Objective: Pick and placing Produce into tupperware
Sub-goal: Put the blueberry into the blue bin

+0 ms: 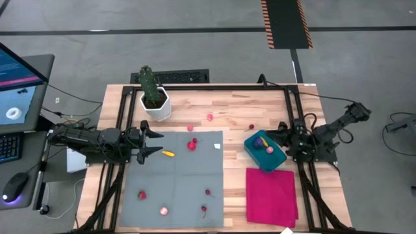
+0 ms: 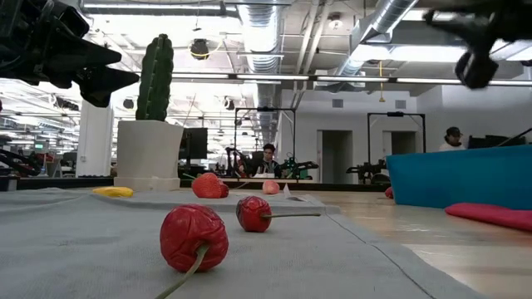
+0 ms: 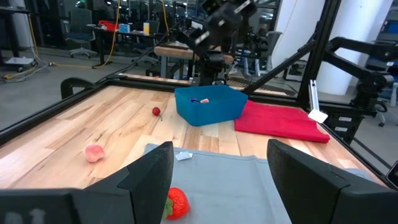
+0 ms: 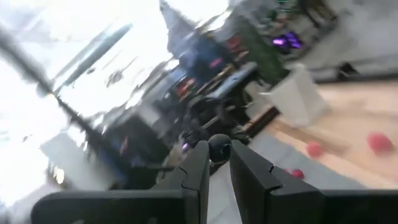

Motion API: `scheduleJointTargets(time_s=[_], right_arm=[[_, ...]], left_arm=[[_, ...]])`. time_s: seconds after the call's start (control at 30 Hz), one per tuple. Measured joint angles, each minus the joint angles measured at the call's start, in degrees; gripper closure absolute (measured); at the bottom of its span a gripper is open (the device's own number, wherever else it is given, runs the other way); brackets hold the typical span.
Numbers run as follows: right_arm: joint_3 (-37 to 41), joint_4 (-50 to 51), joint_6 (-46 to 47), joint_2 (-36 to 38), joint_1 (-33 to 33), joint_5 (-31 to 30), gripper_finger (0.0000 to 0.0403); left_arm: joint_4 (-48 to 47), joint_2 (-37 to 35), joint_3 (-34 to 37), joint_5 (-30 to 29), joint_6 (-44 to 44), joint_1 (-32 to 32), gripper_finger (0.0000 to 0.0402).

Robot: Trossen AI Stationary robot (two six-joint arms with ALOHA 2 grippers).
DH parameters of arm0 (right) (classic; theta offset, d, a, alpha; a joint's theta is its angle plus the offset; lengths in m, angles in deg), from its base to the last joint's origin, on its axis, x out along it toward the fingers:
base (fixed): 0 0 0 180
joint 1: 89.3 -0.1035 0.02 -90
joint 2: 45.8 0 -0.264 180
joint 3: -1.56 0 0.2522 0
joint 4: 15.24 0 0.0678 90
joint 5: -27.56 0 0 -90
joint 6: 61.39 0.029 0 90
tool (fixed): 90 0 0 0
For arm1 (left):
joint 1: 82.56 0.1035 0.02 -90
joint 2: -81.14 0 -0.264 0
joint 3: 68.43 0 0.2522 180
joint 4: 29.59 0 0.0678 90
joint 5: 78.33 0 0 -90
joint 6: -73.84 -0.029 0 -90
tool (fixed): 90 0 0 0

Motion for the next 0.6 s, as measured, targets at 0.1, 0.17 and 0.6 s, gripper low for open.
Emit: scheduleJointTargets(time_s=[0.1, 0.17, 0.6], right_arm=[[1.91, 1.1, 10.8, 0.76, 1.41, -3.64, 0.0321], [2.79, 1.1, 13.96, 1.25, 2.2, -4.35, 0.0321], [2.95, 20.18, 4.48, 1.42, 2.88, 3.3, 0.0321]], left_arm=[[0.0, 0.0, 0.0, -0.01, 0.0, 0.01, 0.0152], [0.0, -0.02, 0.0, -0.01, 0.0, -0.01, 0.0152], [0.0, -0.01, 0.0, -0.01, 0.0, 0.01, 0.0152]])
